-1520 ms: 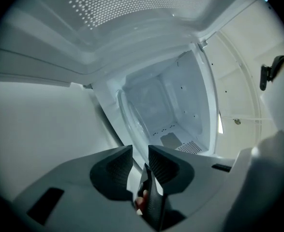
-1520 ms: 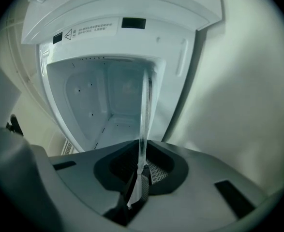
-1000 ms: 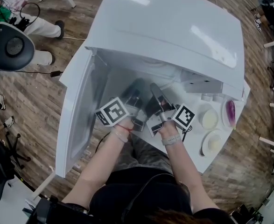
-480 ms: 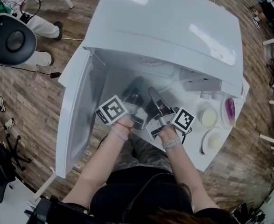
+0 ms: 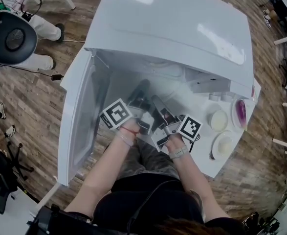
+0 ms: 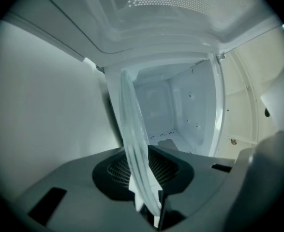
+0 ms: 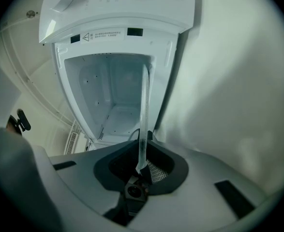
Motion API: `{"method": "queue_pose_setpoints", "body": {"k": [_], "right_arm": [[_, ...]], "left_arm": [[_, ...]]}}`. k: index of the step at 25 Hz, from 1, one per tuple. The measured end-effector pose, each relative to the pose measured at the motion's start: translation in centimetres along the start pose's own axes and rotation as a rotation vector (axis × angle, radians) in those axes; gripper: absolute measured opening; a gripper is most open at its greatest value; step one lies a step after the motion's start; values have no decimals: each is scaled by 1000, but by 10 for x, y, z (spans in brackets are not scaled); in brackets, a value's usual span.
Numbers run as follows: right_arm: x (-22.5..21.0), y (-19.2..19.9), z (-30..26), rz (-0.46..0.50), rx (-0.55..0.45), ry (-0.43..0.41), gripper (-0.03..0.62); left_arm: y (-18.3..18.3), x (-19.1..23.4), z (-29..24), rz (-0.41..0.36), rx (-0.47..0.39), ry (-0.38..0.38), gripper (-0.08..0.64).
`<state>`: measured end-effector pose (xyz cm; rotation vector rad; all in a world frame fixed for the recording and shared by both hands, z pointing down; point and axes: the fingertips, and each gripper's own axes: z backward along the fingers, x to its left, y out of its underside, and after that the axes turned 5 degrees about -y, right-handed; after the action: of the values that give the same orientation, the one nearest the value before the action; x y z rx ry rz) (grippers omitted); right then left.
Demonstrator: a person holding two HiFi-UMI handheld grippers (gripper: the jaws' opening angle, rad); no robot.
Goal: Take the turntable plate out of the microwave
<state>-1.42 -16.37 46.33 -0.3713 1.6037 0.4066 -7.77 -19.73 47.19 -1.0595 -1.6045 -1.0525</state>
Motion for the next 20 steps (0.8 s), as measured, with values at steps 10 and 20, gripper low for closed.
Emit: {"method": "queue_pose_setpoints", "body": {"k": [10, 20], "right_arm": [[-1, 0, 0, 12, 5, -1, 57], [3, 1, 0, 128, 69, -11, 69]], "left_arm": [[0, -2, -1, 14, -8, 7, 57], [-1, -2, -1, 109, -24, 30, 35]]}}
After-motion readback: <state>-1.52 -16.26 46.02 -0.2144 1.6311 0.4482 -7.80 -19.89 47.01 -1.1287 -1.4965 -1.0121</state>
